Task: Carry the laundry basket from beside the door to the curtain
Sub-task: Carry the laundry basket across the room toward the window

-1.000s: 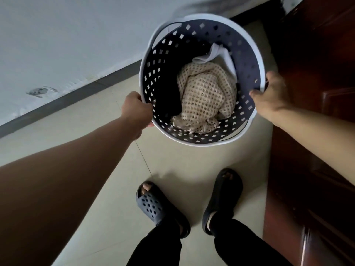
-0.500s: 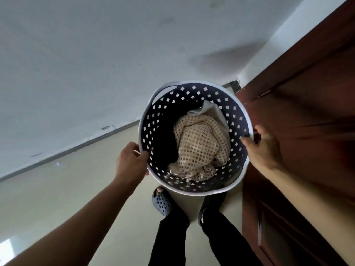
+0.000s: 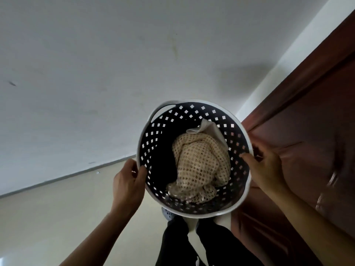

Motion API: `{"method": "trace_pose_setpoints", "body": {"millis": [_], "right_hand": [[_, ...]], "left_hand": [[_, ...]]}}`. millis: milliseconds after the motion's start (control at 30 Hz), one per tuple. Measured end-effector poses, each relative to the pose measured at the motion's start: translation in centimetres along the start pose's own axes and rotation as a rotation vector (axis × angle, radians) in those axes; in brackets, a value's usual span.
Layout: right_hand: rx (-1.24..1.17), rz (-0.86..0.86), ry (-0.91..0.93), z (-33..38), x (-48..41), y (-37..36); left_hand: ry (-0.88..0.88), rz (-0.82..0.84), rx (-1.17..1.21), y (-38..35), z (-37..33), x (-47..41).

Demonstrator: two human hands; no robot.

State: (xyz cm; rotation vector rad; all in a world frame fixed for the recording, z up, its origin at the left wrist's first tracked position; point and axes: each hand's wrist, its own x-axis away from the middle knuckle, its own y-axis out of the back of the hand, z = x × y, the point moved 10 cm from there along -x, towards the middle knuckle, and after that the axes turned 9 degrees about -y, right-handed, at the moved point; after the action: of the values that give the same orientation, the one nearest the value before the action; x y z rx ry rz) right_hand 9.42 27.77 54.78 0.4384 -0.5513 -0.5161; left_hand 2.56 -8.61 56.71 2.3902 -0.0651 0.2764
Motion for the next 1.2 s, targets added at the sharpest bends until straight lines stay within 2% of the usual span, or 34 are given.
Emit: {"method": "trace_pose_setpoints", "body": {"millis": [100,233,533,733,967,1200], "right_hand": [[-0.007,0.055,0.072,3.9,2.3,1.4],[0.005,0.096,0.138,7.4,4.1,2.0],[0.050,0.224,0.313,13.7,5.4,-1.1],[0.137,0.358,0.433,19.3,7.2,-6.2],[0.194,0.544,0.561,25.9,11.1,-15.5],[0.263,0.742,0.652,31.7,16.5,-26.6]], "left_hand": [[-0.064,-0.077,0.010,3.9,-3.1,3.1],[-0.067,-0.171,0.018,7.6,-4.7,6.4],[0.076,-0.389,0.106,12.1,-1.6,11.3],[0.128,-0.553,0.139,16.8,1.5,12.9],[0.180,-0.762,0.170,23.5,6.3,14.4],[0.339,-0.952,0.165,29.1,11.9,18.5]]}}
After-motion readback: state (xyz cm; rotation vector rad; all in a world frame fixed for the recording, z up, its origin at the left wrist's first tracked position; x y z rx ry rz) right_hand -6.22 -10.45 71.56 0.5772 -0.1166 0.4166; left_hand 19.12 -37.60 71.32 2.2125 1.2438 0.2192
